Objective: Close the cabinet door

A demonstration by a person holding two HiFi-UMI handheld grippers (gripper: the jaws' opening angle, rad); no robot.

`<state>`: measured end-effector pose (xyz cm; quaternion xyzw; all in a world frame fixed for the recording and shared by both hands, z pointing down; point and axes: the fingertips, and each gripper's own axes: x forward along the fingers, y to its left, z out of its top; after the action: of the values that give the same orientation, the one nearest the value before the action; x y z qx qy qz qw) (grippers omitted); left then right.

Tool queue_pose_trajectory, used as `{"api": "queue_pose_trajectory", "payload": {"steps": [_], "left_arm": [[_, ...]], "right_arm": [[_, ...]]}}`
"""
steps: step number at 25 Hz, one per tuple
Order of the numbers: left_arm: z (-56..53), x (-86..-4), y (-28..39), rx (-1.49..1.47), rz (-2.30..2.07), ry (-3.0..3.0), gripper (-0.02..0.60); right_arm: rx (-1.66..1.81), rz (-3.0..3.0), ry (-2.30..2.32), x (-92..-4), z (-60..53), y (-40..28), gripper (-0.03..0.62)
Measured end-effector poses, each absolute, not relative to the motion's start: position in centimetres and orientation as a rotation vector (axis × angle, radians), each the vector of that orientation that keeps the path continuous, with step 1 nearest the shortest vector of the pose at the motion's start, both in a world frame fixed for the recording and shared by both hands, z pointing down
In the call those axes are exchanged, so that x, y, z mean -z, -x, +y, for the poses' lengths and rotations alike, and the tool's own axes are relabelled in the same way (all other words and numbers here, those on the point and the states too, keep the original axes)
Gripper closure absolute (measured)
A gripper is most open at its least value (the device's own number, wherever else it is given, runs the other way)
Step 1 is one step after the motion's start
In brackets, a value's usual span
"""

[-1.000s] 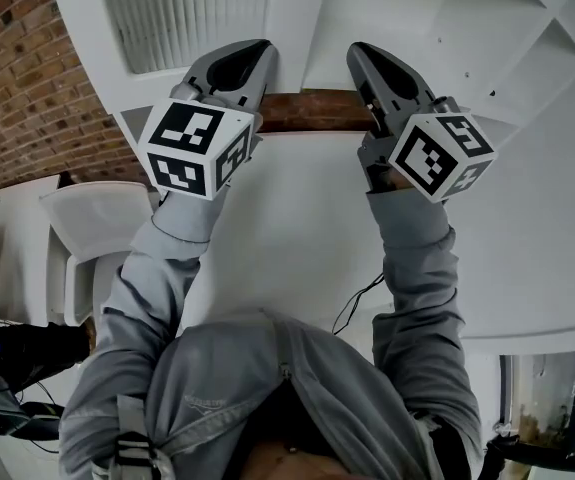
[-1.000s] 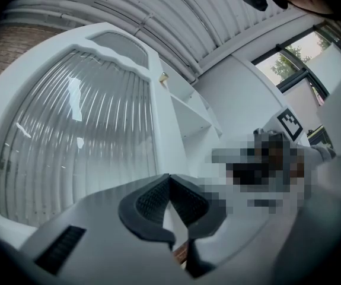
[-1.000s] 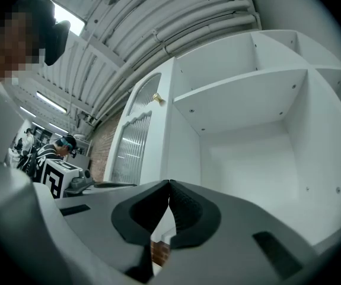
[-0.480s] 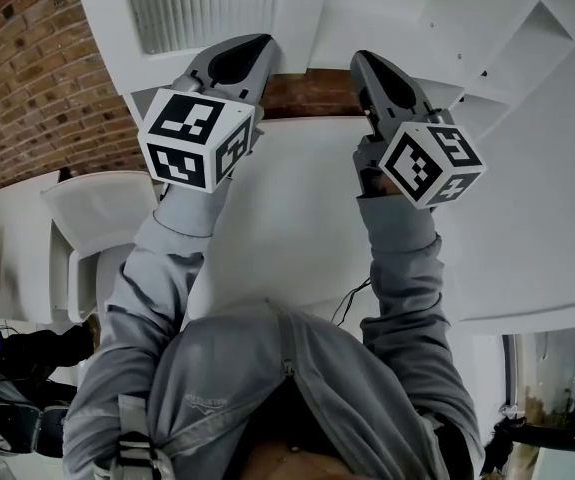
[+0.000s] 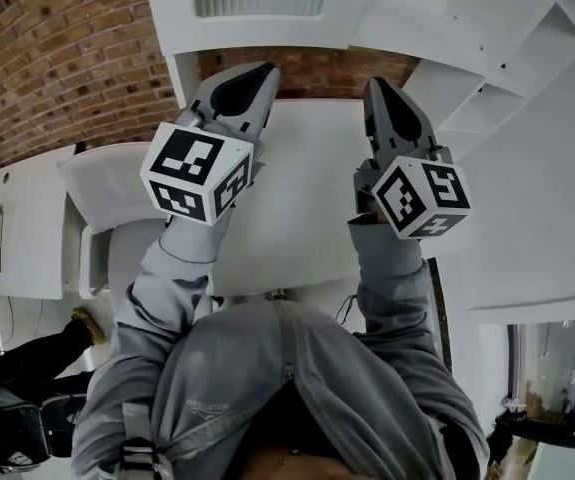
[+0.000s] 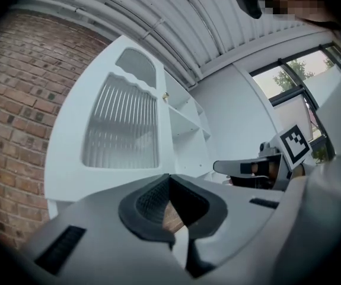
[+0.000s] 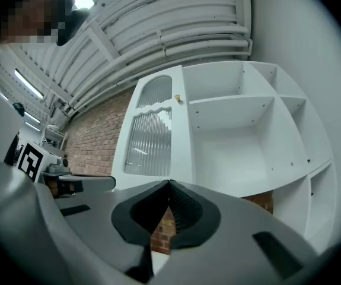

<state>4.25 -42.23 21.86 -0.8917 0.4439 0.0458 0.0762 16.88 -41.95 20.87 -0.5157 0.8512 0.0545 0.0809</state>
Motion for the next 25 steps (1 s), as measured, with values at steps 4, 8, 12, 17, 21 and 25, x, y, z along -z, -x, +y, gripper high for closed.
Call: {"api": "queue_pose_trajectory", "payload": {"steps": [4, 8, 12, 17, 21, 25], "left_arm": [[-38.9, -24.0, -1.7, -0.123, 1.356, 2.688, 0.575], [-36.1, -25.7, 1.8, -0.099, 1.393, 2.693, 0.575], [-33.5, -27.0, 5.8, -0.097, 1.441, 2.686, 0.575], [-30.7, -28.6, 9.8, -0.064, 1.488, 2.656, 0.576], [-29.1, -29.8, 12.4, -0.050, 1.520, 2.649, 0.575], [-27.7, -30.9, 14.0, -0.042, 1.542, 2.653, 0.576]], "right_arm": [[-0.150, 2.530, 1.567, -22.4, -39.2, -14.6, 0.568], [-0.129, 2.533, 1.585, -23.7, -36.9, -11.2, 0.568], [-0.115, 2.551, 1.593, -25.5, -34.6, -7.2, 0.568], [-0.108, 2.573, 1.607, -27.7, -31.9, -3.5, 0.568], [-0.097, 2.582, 1.605, -28.6, -30.3, -1.3, 0.568], [-0.117, 2.580, 1.619, -29.1, -28.7, 0.2, 0.568]]}}
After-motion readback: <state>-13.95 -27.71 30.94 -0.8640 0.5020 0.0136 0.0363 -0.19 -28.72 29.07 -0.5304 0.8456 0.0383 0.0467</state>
